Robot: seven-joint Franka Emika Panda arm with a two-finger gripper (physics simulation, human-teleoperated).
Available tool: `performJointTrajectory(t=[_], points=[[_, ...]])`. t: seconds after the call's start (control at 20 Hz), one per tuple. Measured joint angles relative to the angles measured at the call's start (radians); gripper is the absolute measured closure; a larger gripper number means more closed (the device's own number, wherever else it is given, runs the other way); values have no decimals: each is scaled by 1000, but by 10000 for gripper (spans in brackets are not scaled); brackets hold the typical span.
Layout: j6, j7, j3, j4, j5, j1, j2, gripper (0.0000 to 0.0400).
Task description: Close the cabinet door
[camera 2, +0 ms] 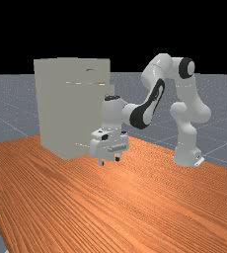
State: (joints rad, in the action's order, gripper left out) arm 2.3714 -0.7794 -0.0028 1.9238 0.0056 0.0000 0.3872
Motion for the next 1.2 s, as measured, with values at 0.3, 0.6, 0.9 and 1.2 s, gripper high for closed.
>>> performJointTrajectory(t=[0.3, 0.6, 0.9, 1.2], points=[[-212, 334, -110, 159, -72, -3, -214, 251], [-424, 1237, -200, 146, -21, 43, -316, 392], [-458, 1406, -265, 166, 10, 72, -354, 400], [-462, 1322, -428, 192, 15, 35, -394, 400]])
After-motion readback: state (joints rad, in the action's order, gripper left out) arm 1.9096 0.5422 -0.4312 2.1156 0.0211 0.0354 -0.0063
